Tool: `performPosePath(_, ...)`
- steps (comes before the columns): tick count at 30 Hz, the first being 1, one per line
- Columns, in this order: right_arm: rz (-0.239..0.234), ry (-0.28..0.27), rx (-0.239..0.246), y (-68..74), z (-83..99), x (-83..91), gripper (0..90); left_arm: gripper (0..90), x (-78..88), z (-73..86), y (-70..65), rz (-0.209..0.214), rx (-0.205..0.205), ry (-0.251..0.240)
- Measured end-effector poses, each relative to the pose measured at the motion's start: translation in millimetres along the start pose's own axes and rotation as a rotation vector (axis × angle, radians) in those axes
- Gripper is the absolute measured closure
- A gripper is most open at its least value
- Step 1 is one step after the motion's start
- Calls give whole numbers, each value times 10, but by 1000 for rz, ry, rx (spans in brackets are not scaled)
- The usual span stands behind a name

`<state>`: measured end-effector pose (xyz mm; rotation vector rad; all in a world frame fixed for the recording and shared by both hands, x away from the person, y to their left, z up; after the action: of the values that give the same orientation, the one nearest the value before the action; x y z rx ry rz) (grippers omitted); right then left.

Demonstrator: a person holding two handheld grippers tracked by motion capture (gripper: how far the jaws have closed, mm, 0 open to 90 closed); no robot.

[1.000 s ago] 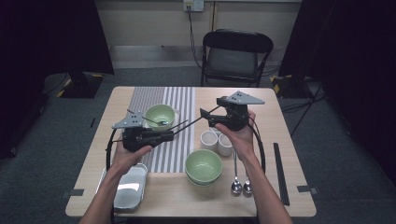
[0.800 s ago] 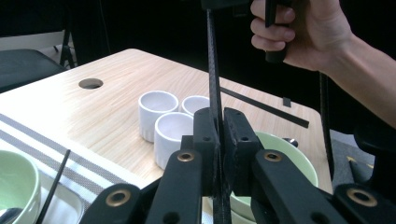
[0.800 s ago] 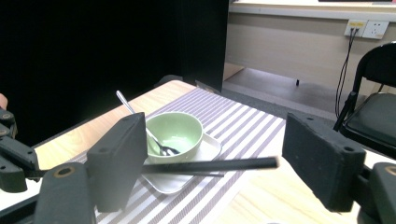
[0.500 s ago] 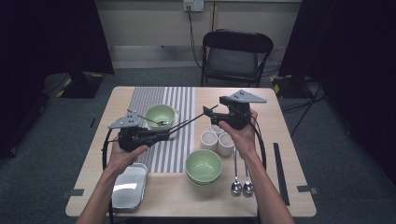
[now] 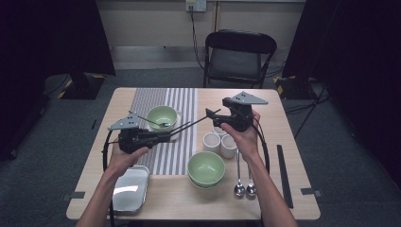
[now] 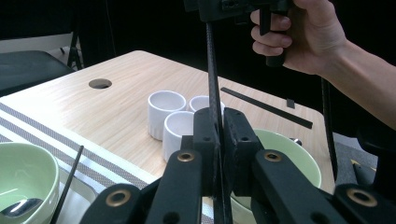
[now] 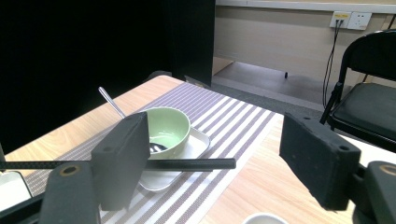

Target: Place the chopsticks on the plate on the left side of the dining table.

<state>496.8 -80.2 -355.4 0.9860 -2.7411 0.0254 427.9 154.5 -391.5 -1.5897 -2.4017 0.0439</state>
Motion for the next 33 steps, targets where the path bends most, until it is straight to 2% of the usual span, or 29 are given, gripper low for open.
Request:
performPosePath(7, 3, 9, -12, -28, 33, 2, 236, 847, 14, 18, 31, -6, -2, 3)
performPosePath(10, 8, -6, -11, -40, 0, 41, 236, 847, 30, 14, 48, -6, 14, -10)
performPosePath(18, 14, -27, -21, -67, -18, 150, 229, 846, 62, 19, 93, -29, 6, -8)
performPosePath(22, 20, -11, -11, -77, 34, 182, 228, 846, 77, 28, 125, -29, 25, -9)
performPosePath(31, 34, 5, -17, -146, 167, 332, 222, 847, 130, 34, 186, -56, 33, -15)
performPosePath(33, 44, 16, -18, -169, 205, 364, 216, 847, 144, 41, 202, -49, 38, -14)
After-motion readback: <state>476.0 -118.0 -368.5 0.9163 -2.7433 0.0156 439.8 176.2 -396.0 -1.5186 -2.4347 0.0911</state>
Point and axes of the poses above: each handheld gripper's, and its own axes: x roughly backward along the jaws, z roughly out of its underside, y roughly to its left, the point moved 7 cm from there along -x, roughly forward along the jaws, and after that the axes turned 5 degrees about -y, right-handed, at the moved point
